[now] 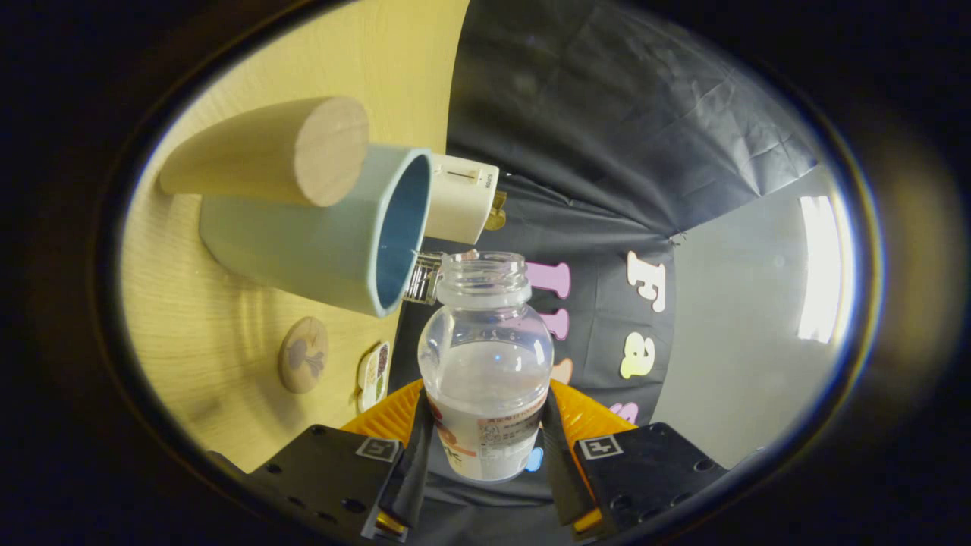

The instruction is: Take the bottle from table, then pour the juice into the cup, finally place the bottle on the coaster

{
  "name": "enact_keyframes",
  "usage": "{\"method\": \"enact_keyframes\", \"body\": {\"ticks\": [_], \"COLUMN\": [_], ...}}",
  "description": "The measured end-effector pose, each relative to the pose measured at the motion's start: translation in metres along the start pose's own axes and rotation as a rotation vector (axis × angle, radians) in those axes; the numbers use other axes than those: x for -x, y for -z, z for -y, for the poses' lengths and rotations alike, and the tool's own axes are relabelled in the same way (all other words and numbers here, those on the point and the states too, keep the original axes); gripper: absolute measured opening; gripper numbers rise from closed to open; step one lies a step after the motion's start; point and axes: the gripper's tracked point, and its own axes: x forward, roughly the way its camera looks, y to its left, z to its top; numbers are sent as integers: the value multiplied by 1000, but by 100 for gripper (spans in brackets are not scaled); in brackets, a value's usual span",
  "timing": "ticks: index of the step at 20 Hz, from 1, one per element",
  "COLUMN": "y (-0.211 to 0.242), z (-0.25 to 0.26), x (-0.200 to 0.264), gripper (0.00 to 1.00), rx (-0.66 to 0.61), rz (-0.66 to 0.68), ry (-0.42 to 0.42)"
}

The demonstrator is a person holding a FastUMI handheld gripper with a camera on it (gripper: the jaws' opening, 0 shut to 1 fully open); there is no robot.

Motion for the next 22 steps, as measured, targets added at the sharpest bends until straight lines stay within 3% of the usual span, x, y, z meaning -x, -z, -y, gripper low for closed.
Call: {"method": "enact_keyframes", "body": {"ticks": [22], "y": [4], "z": [19], "x": [-1], "gripper": [70], "rx": [25], "rz": [0], "ry": [43]}}
